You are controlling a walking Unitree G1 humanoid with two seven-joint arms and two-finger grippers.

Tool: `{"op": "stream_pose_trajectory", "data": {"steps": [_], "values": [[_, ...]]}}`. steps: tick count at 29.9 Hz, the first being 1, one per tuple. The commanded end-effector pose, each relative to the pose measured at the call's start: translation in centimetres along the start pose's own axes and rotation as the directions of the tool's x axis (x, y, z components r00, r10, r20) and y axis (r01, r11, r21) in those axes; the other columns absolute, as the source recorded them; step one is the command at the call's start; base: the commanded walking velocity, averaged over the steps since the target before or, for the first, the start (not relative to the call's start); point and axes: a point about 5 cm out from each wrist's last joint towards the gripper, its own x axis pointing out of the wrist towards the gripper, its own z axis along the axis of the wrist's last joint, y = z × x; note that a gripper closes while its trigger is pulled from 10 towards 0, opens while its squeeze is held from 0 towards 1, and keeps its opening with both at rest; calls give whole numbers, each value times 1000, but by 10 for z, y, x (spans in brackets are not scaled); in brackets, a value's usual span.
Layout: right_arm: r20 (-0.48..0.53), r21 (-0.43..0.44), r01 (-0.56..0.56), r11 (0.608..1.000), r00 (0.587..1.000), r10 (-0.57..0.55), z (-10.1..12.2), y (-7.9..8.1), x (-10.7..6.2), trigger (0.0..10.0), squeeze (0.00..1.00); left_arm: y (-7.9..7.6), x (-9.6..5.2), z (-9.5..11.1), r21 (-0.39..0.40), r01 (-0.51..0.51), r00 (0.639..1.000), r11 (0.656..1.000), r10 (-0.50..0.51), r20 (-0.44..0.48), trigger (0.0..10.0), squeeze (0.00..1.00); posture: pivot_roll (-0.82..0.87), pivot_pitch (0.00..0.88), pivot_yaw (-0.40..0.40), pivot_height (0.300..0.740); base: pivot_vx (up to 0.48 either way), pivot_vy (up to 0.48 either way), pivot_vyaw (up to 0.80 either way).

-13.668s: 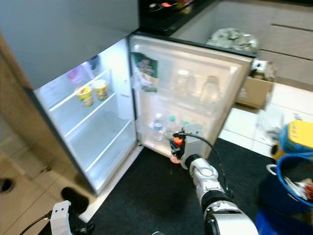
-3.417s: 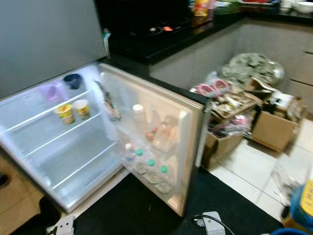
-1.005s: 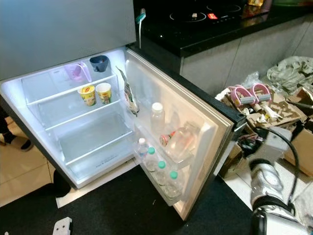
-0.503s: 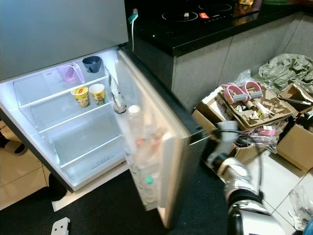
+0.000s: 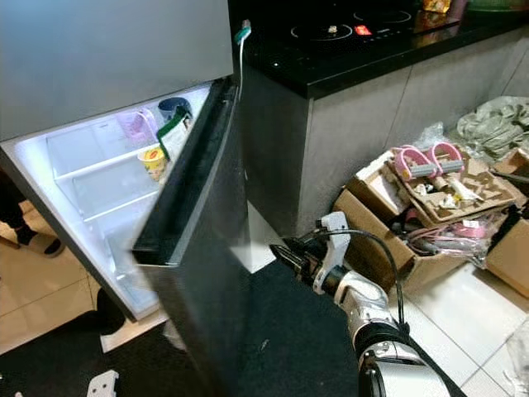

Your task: Restocking fridge

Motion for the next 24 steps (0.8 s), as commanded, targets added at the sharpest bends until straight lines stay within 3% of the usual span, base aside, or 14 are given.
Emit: {"op": "stream_pose_trajectory", "data": {"steps": [1, 3, 5, 8, 9, 10, 12, 17, 18, 19, 20, 24], "values": [[-62, 25, 84, 996, 995, -82, -21, -5, -8, 10000, 0, 5, -2, -3, -12, -19, 1000, 1000, 18, -10, 10000, 0, -30, 0, 57, 740, 0, 0, 0], [-97, 33, 146, 989, 985, -143, -33, -10, -16, 10000, 0, 5, -2, -3, -12, -19, 1000, 1000, 19, -11, 10000, 0, -30, 0, 57, 740, 0, 0, 481], [-253, -14, 269, 963, 931, -263, -70, -16, -36, 10000, 0, 4, -2, -4, -14, -19, 1000, 1000, 19, -11, 10000, 0, -28, 0, 56, 740, 0, 0, 706], [-322, -27, 315, 949, 896, -307, -88, -17, -48, 10000, 0, 4, -2, -4, -14, -19, 1000, 1000, 19, -12, 10000, 0, -28, 0, 56, 740, 0, 0, 706], [-390, -56, 365, 930, 849, -356, -105, -18, -61, 10000, 0, 4, -2, -4, -15, -19, 1000, 1000, 19, -12, 10000, 0, -28, 0, 58, 740, 0, 0, 706], [-390, -56, 365, 930, 849, -356, -105, -18, -61, 10000, 0, 4, -2, -4, -15, -19, 1000, 1000, 19, -12, 10000, 0, -28, 0, 58, 740, 0, 0, 706], [-473, -65, 438, 897, 778, -414, -131, -17, -82, 10000, 0, 4, -2, -4, -13, -21, 1000, 1000, 20, -12, 10000, 0, -27, 0, 60, 740, 0, 0, 709], [-530, -59, 495, 867, 720, -448, -152, -15, -102, 10000, 0, 4, -2, -4, -11, -22, 1000, 1000, 22, -12, 10000, 0, -30, 0, 66, 740, 0, 0, 709], [-561, -70, 515, 854, 688, -460, -162, -13, -112, 10000, 0, 4, -2, -4, -9, -22, 1000, 1000, 22, -13, 10000, 0, -30, 0, 66, 740, 0, 0, 712], [-561, -70, 515, 854, 688, -460, -162, -13, -112, 10000, 0, 4, -2, -4, -9, -22, 1000, 1000, 22, -13, 10000, 0, -30, 0, 66, 740, 0, 0, 712], [-604, -97, 536, 839, 638, -477, -176, -10, -126, 10000, 0, 5, -2, -4, -6, -24, 1000, 1000, 24, -13, 10000, 0, -32, 0, 66, 740, 0, 0, 712], [-625, -126, 532, 837, 613, -484, -181, -8, -130, 10000, 0, 4, -2, -3, -4, -26, 1000, 1000, 26, -13, 10000, 0, -34, 0, 65, 740, 0, 0, 714]]}}
